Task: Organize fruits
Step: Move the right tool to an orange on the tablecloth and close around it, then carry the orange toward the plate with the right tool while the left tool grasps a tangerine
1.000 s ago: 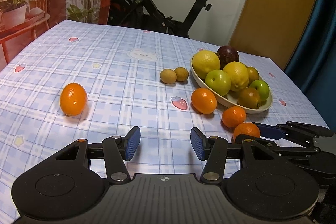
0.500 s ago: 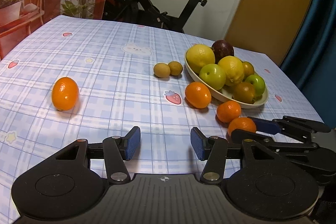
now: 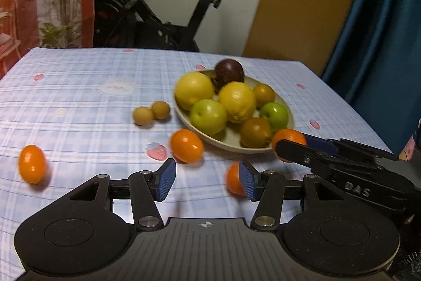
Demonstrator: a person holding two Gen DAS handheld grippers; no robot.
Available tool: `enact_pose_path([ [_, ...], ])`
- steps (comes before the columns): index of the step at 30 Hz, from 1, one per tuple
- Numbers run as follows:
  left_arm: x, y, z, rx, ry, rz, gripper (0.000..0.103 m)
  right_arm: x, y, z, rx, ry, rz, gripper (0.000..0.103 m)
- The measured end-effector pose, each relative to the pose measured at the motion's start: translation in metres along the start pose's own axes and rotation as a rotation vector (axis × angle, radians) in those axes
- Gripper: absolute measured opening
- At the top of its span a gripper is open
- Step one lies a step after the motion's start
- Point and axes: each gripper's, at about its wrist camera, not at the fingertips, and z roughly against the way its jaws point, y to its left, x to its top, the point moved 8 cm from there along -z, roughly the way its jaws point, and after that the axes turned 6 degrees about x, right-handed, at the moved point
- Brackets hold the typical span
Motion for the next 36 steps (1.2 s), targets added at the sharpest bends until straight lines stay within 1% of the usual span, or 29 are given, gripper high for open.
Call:
enact_pose_path([
  [4,-0.007,-0.005,-0.008,0.011,0.034,-0.019,0.055,-0.002,-0.013,-0.003,-0.017,0.015,-0.041,0.041],
  [11,-0.011,-0.002,-0.015,0.029,0.060,-0.011,0.055,-0.002,-0.019,-0.001,-0.006,0.002,-0.079,0.041],
  [15,-0.010,-0.007,-0.017,0.021,0.066,-0.021,0.055,-0.001,-0.020,-0.001,0.000,0.001,-0.086,0.041],
  [21,-0.012,-0.015,-0.021,-0.011,0.074,-0.040,0.055,0.000,-0.022,0.001,-0.009,-0.017,-0.109,0.041],
  [24,-0.010,-0.021,-0.026,-0.006,0.079,-0.076,0.055,0.001,-0.024,0.003,-0.009,-0.026,-0.117,0.041],
  [28,-0.008,-0.028,-0.039,-0.006,0.088,-0.088,0.055,0.000,-0.024,0.003,-0.008,-0.026,-0.116,0.041],
  [29,-0.008,-0.028,-0.041,-0.004,0.093,-0.088,0.052,0.000,-0.024,0.003,-0.008,-0.026,-0.117,0.041],
  [31,-0.010,-0.030,-0.043,-0.015,0.094,-0.086,0.038,0.000,-0.023,0.003,-0.008,-0.026,-0.118,0.041],
  [34,-0.013,-0.030,-0.040,-0.004,0.084,-0.098,0.038,0.000,-0.022,0.002,-0.006,-0.024,-0.115,0.041],
  [36,-0.013,-0.028,-0.036,-0.011,0.080,-0.080,0.038,0.000,-0.022,0.002,-0.003,-0.025,-0.115,0.041],
])
